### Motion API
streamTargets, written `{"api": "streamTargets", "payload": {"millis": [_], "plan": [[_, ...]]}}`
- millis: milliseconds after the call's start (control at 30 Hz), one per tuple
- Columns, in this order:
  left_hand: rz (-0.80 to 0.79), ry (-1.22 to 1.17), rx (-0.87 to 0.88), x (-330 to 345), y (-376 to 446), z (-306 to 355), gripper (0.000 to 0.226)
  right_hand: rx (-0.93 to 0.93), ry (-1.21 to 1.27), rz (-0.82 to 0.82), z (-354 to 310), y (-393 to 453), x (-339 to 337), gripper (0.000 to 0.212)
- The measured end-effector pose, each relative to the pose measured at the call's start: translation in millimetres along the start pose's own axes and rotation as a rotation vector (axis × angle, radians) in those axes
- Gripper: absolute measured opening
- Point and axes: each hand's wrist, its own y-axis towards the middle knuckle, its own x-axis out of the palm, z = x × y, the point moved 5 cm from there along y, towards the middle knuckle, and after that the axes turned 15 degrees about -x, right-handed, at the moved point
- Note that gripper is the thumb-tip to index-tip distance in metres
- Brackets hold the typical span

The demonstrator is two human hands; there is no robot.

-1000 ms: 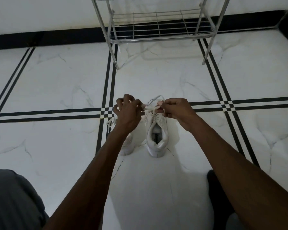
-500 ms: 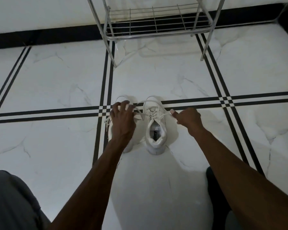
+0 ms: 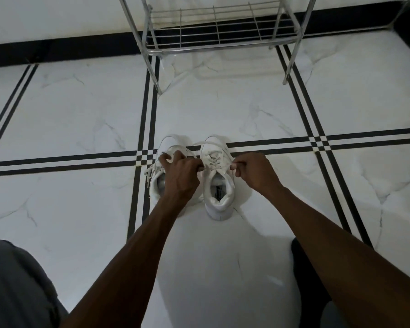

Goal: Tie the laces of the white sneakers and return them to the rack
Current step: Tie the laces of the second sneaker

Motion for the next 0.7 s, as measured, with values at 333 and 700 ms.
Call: {"api": "streamTargets", "payload": {"millis": [333, 700], "plan": [[0.006, 0.052, 0.022, 12.1, -9.0, -2.3, 0.03, 0.22, 0.164, -0.009, 10.6, -4.0, 4.4, 0.017], [0.001, 0.01, 0.074, 12.1, -5.4, 2.8, 0.041, 0.013, -0.328, -0.024, 0.8, -9.8, 3.1, 0.019]]}}
